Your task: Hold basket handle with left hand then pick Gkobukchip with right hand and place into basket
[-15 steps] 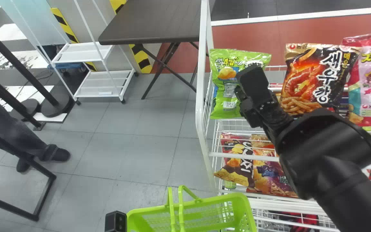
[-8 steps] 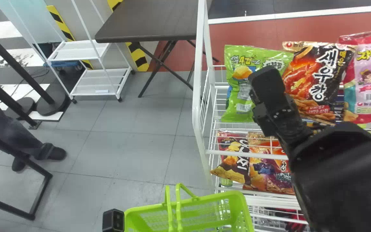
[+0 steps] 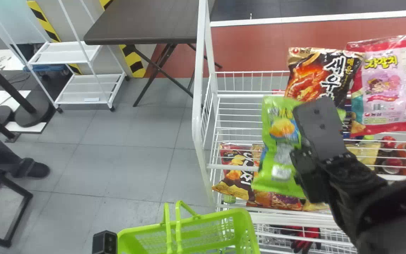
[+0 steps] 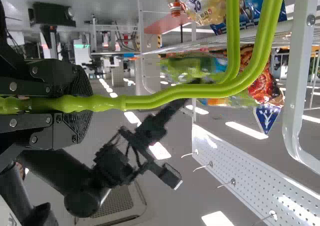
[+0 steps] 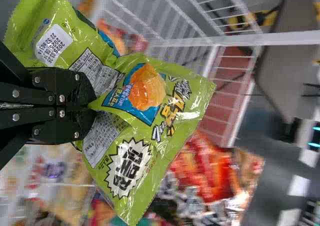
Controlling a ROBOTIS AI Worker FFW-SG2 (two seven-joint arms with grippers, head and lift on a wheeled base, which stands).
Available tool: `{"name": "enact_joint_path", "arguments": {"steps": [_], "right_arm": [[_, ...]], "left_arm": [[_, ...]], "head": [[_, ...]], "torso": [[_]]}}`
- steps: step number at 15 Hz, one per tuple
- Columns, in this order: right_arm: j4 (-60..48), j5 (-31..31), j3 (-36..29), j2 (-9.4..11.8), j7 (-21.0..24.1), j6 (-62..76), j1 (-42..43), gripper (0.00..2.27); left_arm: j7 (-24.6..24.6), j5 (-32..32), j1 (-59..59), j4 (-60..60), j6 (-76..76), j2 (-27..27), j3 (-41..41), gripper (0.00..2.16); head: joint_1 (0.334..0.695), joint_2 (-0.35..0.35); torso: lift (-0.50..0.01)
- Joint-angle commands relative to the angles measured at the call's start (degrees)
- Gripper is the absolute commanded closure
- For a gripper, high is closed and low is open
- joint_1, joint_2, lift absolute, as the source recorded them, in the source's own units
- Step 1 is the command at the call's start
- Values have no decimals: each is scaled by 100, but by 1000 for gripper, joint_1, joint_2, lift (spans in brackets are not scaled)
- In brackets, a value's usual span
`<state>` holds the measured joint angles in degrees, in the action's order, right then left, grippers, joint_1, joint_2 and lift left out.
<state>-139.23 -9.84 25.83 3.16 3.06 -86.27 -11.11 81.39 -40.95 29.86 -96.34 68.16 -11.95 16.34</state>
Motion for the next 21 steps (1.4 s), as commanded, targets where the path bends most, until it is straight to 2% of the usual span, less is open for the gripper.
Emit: {"name": "enact_joint_path", "arguments": {"steps": [1, 3, 5, 9, 10, 14, 15, 16, 18, 19, 21], "right_arm": [[-649, 501, -420, 123, -183, -381, -524, 2246], [-1053, 765, -605, 149, -367, -381, -823, 2246], [-1229, 1310, -737, 176, -508, -381, -920, 2246], [-1062, 1547, -271, 220, -604, -381, -1078, 2246], [-886, 1529, -86, 264, -596, -381, -1095, 2246], [326, 1459, 617, 264, -596, -381, -928, 2223], [625, 1468, 784, 246, -578, -381, -849, 2125], [784, 1459, 907, 228, -525, -381, -779, 1878], [845, 1415, 986, 228, -464, -381, -779, 201], [836, 1406, 986, 246, -455, -381, -779, -2], [827, 1406, 898, 343, -473, 123, -911, 46]], "left_arm": [[-9, 0, -25, 19, 0, 0, -43, 2152], [-26, 9, -51, 28, 0, 0, -87, 2152], [-35, 9, -51, 28, 0, 0, -113, 2152], [-35, -35, -42, 28, 18, 0, -87, 2152], [-26, -62, -42, 28, 18, 0, -87, 2152], [-26, -115, -42, -16, 88, -9, -105, 2152], [-26, -123, -42, -16, 106, -9, -105, 2152], [-18, -115, -42, -16, 106, -9, -105, 2152], [-9, -123, -42, -16, 106, -9, -96, 2152], [-9, -123, -42, -7, 106, -18, -96, 2152], [-9, -123, -42, -16, 106, -18, -113, 2152]], "head": [[695, 124], [695, 109], [695, 110], [695, 181], [695, 237], [695, 350], [695, 350], [695, 350], [695, 350], [695, 350], [695, 350]], "torso": [[0], [0], [0], [0], [0], [0], [0], [0], [0], [0], [0]]}}
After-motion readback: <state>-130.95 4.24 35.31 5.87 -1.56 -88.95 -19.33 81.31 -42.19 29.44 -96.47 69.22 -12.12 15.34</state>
